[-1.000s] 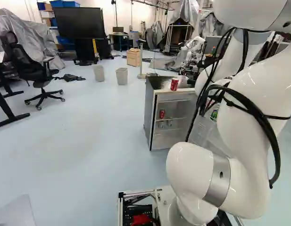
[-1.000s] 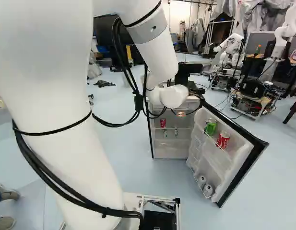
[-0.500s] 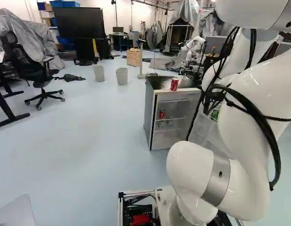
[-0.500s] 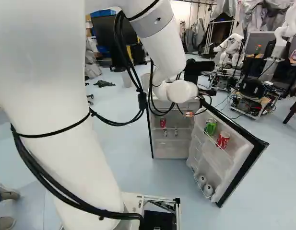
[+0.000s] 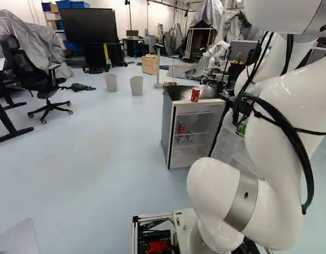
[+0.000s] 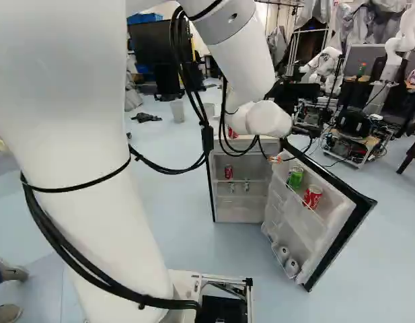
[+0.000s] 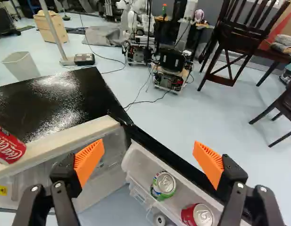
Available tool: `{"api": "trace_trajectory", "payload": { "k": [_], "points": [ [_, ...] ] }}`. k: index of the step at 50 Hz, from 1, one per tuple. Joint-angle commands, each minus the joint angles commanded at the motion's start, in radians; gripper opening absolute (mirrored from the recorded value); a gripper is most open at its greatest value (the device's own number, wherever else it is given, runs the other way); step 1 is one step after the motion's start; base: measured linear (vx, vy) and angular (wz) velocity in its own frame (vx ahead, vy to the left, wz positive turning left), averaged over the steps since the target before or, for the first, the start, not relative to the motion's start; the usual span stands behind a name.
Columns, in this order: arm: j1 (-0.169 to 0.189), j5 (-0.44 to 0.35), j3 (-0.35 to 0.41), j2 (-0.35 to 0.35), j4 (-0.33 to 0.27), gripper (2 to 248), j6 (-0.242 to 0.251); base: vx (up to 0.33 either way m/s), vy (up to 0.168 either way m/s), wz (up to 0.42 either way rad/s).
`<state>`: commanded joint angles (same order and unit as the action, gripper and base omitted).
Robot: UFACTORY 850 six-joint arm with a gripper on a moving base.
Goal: Grab a drink from the fridge
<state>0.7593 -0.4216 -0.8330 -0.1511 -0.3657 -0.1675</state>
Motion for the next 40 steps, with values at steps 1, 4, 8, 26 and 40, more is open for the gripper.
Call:
{"api": "trace_trajectory", "payload": {
  "k": [1,4,8,26,40],
  "points": [
    [0.002,0.007,-0.004,-0.001,0.001,247,0.000,0.000,0.000,0.000],
    [0.009,0.027,-0.014,-0.004,0.006,247,0.000,0.000,0.000,0.000],
    [0.017,0.054,-0.028,-0.008,0.012,247,0.000,0.000,0.000,0.000],
    [0.054,0.175,-0.095,-0.030,0.038,247,0.000,0.000,0.000,0.000],
    [0.082,0.269,-0.150,-0.049,0.058,247,0.000,0.000,0.000,0.000]
  ]
}}
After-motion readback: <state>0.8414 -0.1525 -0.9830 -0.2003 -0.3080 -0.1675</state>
